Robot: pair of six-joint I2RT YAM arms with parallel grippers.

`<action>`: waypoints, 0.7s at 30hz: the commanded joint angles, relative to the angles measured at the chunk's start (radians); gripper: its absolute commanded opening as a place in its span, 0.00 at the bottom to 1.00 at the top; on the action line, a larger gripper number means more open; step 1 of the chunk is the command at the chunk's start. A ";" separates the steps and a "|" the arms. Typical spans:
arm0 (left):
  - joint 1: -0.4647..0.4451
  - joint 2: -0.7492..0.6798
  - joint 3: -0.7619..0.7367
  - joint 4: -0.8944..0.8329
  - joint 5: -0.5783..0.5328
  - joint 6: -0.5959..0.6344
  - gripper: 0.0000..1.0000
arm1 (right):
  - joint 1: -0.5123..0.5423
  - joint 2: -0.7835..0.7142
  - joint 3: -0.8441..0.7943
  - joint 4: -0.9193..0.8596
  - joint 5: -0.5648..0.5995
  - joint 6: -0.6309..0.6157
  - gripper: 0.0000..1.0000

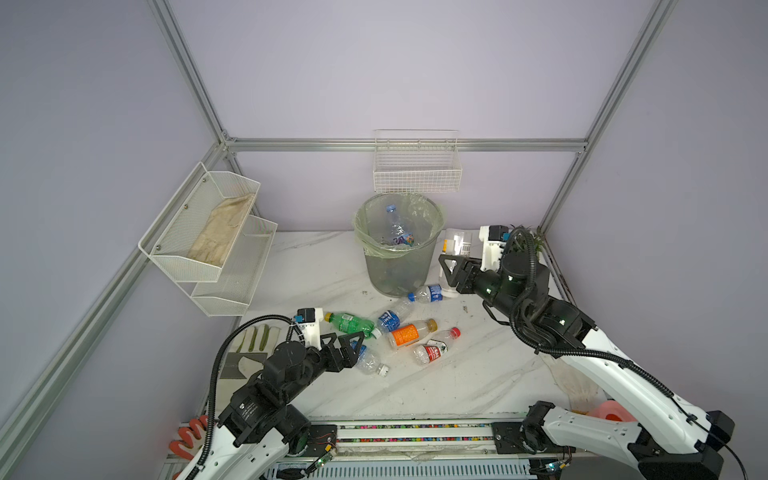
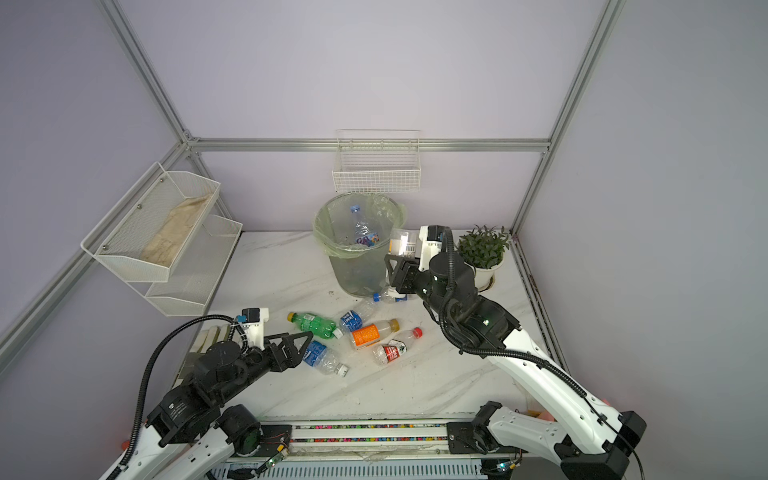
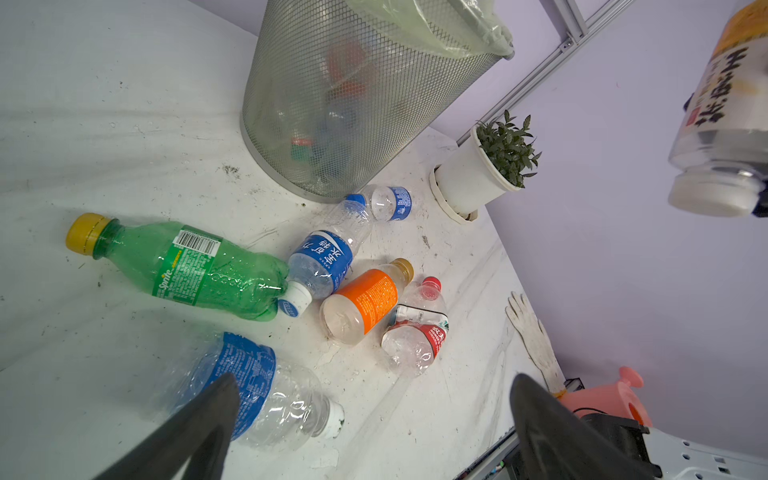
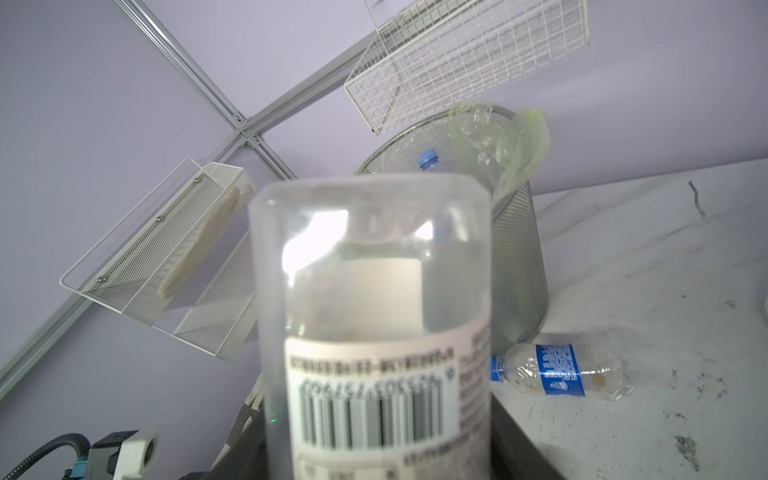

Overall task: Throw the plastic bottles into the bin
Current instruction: 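Lift the yellow-capped bottle with the right gripper toward the wastebasket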

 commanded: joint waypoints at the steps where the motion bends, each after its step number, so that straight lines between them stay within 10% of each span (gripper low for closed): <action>1: -0.004 0.012 -0.025 0.013 -0.001 -0.004 1.00 | 0.002 0.040 0.080 0.014 0.015 -0.070 0.00; 21: -0.003 0.034 -0.035 0.033 -0.004 0.000 1.00 | 0.003 0.156 0.259 0.010 0.060 -0.125 0.00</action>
